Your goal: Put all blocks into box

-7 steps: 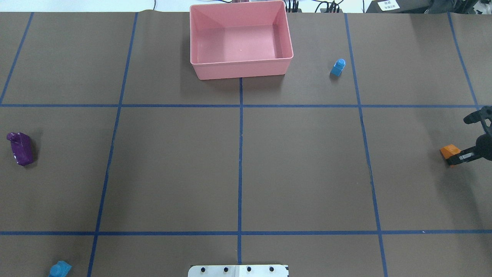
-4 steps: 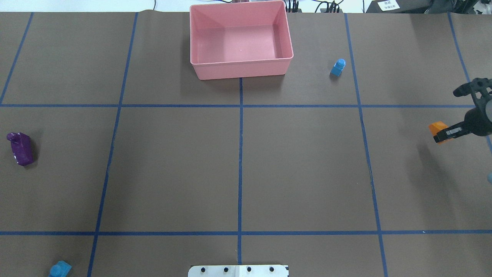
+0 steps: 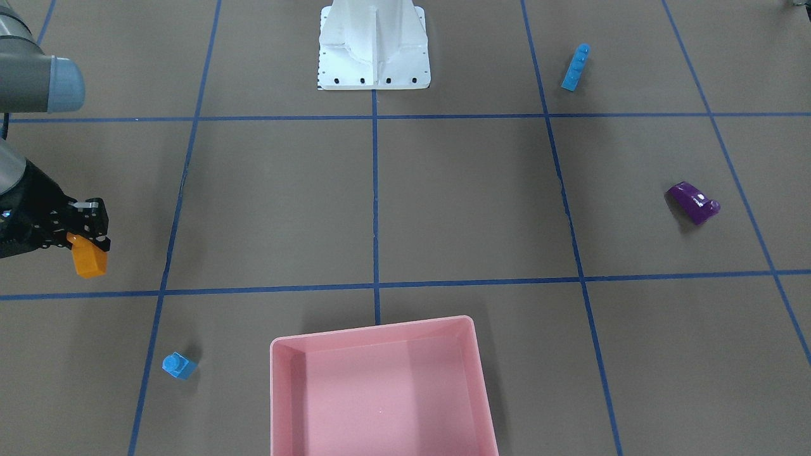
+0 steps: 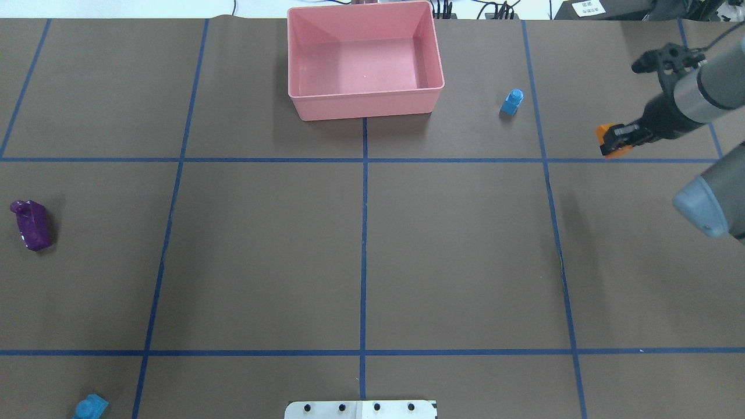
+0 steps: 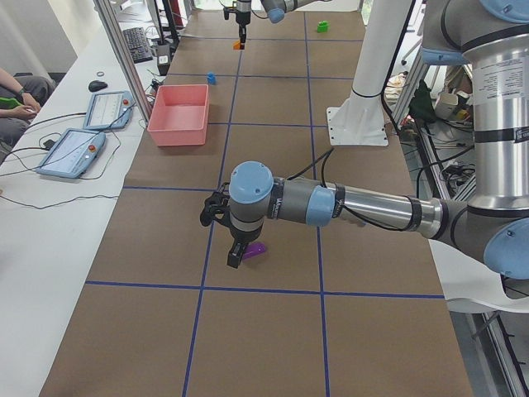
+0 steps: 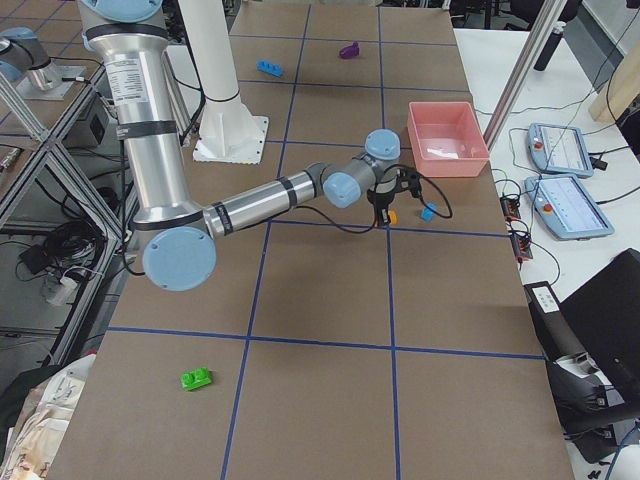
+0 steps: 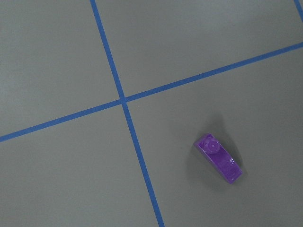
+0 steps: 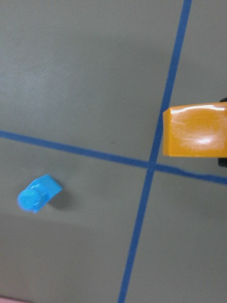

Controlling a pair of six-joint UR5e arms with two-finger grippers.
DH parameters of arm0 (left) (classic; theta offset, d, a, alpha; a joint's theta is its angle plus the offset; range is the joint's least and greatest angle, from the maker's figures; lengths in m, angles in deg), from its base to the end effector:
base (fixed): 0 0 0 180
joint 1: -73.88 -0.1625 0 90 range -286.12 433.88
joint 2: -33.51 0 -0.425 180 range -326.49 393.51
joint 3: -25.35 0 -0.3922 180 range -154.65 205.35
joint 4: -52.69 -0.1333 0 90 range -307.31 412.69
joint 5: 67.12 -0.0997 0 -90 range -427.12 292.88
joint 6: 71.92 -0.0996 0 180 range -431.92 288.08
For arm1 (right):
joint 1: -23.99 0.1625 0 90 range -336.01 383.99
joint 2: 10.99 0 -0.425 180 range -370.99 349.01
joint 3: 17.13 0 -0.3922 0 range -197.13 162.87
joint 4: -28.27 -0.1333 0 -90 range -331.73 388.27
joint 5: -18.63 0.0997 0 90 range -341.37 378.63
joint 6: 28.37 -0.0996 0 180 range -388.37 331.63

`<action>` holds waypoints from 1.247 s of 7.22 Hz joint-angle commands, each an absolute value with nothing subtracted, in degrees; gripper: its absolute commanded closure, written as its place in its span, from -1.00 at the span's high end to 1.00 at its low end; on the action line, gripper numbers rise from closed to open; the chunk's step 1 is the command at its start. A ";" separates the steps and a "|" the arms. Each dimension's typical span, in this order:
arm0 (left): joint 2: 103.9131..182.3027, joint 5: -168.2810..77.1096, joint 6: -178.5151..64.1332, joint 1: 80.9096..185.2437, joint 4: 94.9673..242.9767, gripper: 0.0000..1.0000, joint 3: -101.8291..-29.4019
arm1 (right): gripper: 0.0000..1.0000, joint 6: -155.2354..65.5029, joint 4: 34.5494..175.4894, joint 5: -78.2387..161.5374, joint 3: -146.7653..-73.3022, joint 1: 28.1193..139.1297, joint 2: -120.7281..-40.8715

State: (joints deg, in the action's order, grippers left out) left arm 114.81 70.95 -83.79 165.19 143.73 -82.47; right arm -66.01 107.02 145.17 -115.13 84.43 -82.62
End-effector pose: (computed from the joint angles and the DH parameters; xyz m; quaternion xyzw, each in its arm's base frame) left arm -0.0691 -0.4314 0.5684 0.1269 0.3937 0.1196 0.9025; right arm -0.2381 -0.5698 0.3942 0.0908 -0.4166 -0.0375 0.9038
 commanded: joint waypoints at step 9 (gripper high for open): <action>114.81 71.31 -83.61 164.58 144.89 1.00 -82.66 | -1.00 -79.08 100.71 136.67 -60.48 76.03 -33.41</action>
State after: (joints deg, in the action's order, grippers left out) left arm 114.81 71.10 -83.61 164.59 144.88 -82.60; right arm -78.44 102.78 137.95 -64.41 77.23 -35.46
